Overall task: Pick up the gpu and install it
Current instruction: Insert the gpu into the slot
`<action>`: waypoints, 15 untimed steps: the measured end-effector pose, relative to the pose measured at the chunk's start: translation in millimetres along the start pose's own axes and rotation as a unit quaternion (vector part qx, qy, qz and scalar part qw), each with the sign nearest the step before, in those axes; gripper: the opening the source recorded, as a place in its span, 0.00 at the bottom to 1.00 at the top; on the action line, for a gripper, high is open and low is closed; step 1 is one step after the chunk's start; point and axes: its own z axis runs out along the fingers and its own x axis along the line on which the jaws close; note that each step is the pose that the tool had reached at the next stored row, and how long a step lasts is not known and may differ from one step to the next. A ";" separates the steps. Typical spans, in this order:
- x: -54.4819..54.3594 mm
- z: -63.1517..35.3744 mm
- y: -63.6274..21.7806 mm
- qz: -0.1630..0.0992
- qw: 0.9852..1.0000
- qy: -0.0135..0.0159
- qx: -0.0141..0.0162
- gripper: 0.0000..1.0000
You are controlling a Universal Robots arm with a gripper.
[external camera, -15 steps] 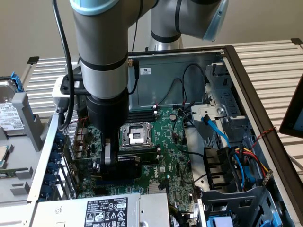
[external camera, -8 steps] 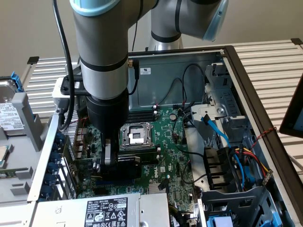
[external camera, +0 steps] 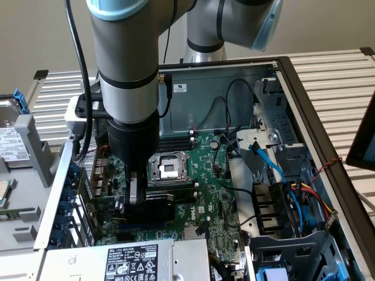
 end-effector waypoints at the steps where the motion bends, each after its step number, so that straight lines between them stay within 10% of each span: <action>1: 0.0 0.0 0.0 0.000 1.000 0.000 0.000 0.27; 15: -0.2 0.8 -0.1 0.002 1.000 0.000 0.000 0.27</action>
